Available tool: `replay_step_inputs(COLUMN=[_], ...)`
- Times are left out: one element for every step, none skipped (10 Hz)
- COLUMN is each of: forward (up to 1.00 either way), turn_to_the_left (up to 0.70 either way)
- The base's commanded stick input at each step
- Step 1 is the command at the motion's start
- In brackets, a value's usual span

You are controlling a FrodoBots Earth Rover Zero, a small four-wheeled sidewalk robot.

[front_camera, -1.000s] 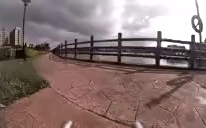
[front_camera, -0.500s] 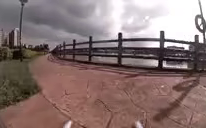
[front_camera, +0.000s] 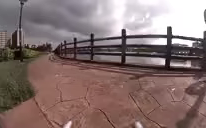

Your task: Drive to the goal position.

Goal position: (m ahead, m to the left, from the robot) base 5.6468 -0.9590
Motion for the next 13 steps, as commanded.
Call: replay_step_inputs(forward=[0.50,0.50,0.50,0.50,0.50,0.50,0.50,0.50,0.50,0.50,0.50,0.50,0.50], turn_to_the_left=[0.50,0.50,0.50,0.50,0.50,0.50,0.50,0.50,0.50,0.50,0.50,0.50,0.50])
